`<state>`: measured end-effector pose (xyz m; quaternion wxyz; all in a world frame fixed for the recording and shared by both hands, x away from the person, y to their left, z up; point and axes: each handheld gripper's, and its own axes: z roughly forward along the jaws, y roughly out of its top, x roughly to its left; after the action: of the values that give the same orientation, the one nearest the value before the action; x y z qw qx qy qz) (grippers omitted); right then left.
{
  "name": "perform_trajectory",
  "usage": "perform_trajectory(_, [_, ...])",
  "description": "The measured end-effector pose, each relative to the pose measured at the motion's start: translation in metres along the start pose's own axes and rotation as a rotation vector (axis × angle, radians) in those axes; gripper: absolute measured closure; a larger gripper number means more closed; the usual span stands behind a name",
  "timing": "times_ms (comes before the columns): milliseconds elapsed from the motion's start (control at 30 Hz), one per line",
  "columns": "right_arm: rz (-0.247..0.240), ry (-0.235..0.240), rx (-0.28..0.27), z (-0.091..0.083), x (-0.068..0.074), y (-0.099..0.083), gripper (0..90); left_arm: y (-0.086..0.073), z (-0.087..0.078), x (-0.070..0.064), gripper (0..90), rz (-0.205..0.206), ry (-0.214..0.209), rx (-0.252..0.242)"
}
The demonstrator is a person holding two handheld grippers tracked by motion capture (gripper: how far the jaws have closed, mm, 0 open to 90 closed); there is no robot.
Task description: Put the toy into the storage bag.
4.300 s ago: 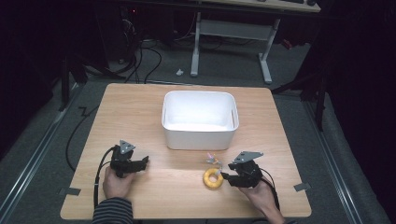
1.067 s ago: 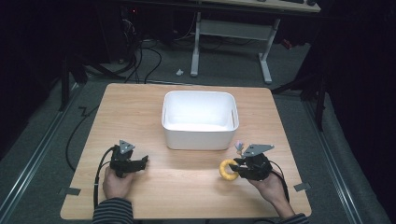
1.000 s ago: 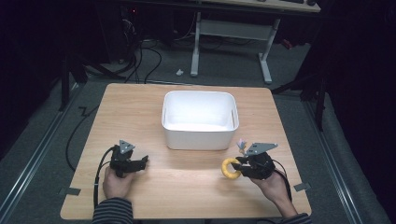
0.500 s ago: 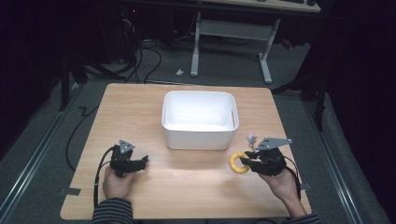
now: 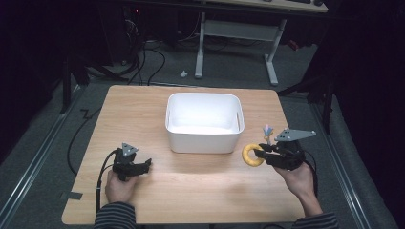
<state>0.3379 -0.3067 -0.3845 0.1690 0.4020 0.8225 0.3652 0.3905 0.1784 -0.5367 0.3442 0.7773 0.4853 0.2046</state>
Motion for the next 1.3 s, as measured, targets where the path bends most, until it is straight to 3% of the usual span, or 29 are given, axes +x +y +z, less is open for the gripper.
perform_trajectory(400, [-0.047, -0.007, -0.013, -0.009, -0.002, 0.034, 68.0, 0.0, -0.001, 0.0, 20.6, -0.005, 0.005, 0.0])
perform_trajectory(633, [-0.022, 0.001, -0.019, -0.008, -0.009, 0.046, 68.0, 0.0, 0.0, 0.001, 20.9, -0.006, 0.007, -0.001])
perform_trajectory(800, [-0.009, 0.019, -0.03, -0.002, -0.014, 0.058, 68.0, 0.0, 0.0, 0.001, 20.9, -0.007, 0.008, -0.001])
perform_trajectory(900, [-0.006, 0.005, -0.029, 0.0, -0.012, 0.066, 68.0, 0.0, 0.0, 0.001, 21.0, -0.006, 0.007, -0.001])
perform_trajectory(1300, [-0.051, -0.025, -0.014, 0.016, -0.007, 0.098, 68.0, 0.0, 0.0, 0.001, 21.7, -0.007, 0.007, -0.002])
